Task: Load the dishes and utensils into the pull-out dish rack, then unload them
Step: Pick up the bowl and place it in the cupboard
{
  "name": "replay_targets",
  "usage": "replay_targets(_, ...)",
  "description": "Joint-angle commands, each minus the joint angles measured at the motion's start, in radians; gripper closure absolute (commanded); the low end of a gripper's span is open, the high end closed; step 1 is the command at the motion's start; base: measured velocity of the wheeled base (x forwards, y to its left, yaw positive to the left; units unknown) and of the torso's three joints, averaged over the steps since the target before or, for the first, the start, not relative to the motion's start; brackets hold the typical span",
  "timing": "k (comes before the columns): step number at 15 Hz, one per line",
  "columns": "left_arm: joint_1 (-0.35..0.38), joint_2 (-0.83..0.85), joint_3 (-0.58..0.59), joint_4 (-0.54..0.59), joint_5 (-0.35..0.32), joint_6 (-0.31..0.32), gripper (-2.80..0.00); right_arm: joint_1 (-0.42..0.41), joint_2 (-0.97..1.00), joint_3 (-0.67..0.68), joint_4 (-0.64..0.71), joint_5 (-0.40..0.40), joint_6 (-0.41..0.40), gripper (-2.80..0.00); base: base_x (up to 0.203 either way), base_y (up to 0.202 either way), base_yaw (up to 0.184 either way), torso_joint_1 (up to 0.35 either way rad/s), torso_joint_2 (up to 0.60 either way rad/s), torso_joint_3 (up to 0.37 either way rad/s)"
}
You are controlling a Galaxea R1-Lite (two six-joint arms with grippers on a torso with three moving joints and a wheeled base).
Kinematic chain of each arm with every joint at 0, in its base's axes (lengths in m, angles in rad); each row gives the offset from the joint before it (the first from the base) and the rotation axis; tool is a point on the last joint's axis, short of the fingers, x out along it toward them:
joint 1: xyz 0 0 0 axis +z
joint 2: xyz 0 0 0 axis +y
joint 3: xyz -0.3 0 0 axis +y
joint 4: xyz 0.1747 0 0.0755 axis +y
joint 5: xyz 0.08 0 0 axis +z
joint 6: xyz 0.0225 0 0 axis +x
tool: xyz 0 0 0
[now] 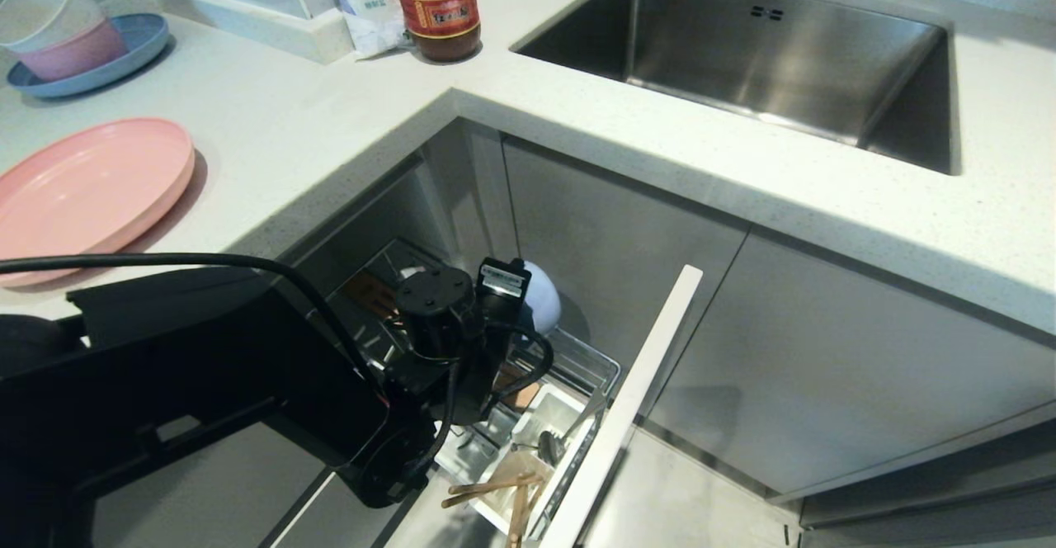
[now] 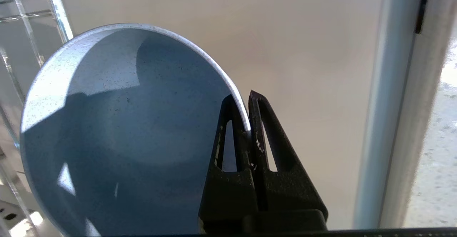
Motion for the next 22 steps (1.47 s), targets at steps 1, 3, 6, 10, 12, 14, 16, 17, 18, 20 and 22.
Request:
replay_targets(1,0.011,0.018,0.016,-0.056,-0.008,-0.008,0.0,0.001,-0.004,0.002,0.0,0.0,0.0,0.0,0.0,0.0,0.0,0.0,0.0,0.0)
replay_targets(3,0.016,0.034,0.023,-0.09,-0.03,-0.009,0.0,0.001,-0.004,0.002,0.0,0.0,0.0,0.0,0.0,0.0,0.0,0.0,0.0,0.0)
replay_targets(6,0.018,0.063,0.037,-0.149,-0.035,-0.009,0.0,0.0,-0.004,0.002,0.0,0.0,0.0,0.0,0.0,0.0,0.0,0.0,0.0,0.0)
replay_targets(10,0.018,0.087,0.039,-0.154,-0.03,-0.009,0.0,0.001,-0.004,0.002,0.0,0.0,0.0,0.0,0.0,0.0,0.0,0.0,0.0,0.0)
replay_targets(12,0.018,0.091,0.04,-0.154,-0.029,-0.009,0.0,0.0,-0.004,0.002,0.0,0.0,0.0,0.0,0.0,0.0,0.0,0.0,0.0,0.0)
replay_targets(14,0.017,0.097,0.04,-0.154,-0.029,-0.01,0.0,0.001,-0.004,0.002,0.0,0.0,0.0,0.0,0.0,0.0,0.0,0.0,0.0,0.0)
replay_targets(16,0.017,0.105,0.04,-0.153,-0.028,-0.017,0.0,0.001,-0.004,0.002,0.0,0.0,0.0,0.0,0.0,0.0,0.0,0.0,0.0,0.0)
replay_targets(17,0.016,0.109,0.04,-0.153,-0.027,-0.034,0.0,0.0,-0.004,0.002,0.0,0.0,0.0,0.0,0.0,0.0,0.0,0.0,0.0,0.0)
replay_targets(18,0.016,0.111,0.04,-0.151,-0.026,-0.04,0.0,0.0,-0.004,0.002,0.0,0.0,0.0,0.0,0.0,0.0,0.0,0.0,0.0,0.0)
replay_targets(20,0.016,0.116,0.04,-0.149,-0.026,-0.042,0.0,0.0,-0.004,0.002,0.0,0.0,0.0,0.0,0.0,0.0,0.0,0.0,0.0,0.0)
replay_targets(22,0.016,0.119,0.042,-0.148,-0.026,-0.045,0.0,0.001,-0.004,0.002,0.0,0.0,0.0,0.0,0.0,0.0,0.0,0.0,0.0,0.0)
